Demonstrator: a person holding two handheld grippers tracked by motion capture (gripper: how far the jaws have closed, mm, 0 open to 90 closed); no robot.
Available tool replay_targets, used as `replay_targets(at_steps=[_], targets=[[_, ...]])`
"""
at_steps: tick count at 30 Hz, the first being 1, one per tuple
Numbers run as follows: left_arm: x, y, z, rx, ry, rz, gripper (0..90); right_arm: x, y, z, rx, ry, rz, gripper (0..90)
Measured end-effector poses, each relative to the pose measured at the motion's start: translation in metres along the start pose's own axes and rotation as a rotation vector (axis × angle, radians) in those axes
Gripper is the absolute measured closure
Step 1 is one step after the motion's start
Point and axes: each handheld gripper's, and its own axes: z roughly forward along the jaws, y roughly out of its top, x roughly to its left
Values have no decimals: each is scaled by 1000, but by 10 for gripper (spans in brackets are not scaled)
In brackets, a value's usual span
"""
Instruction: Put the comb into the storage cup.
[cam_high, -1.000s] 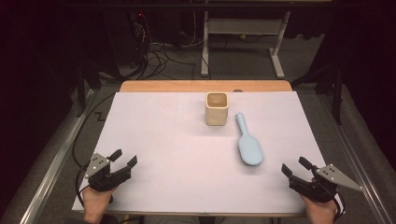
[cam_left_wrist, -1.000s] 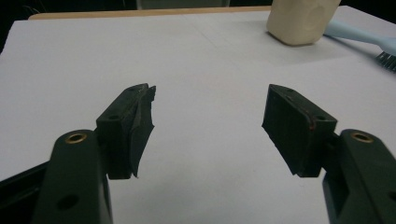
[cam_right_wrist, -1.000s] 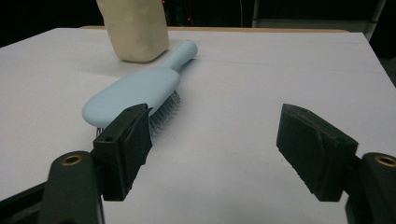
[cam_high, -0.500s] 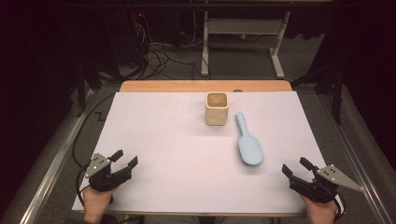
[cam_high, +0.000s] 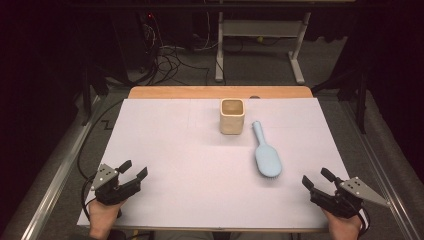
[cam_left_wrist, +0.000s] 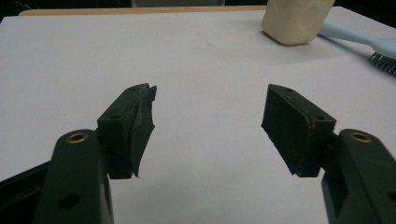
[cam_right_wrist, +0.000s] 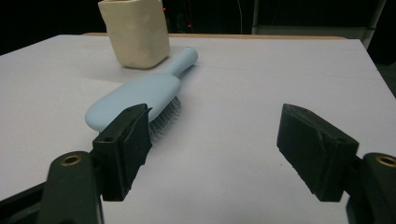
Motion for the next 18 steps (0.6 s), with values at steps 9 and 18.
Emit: replay_targets(at_steps=[9, 18], targets=[[0, 0, 1, 1, -3, 3, 338, -2, 2, -1, -35, 5, 21, 263], [-1, 0, 2, 6, -5, 2, 339, 0, 5, 4, -44, 8, 17, 261]])
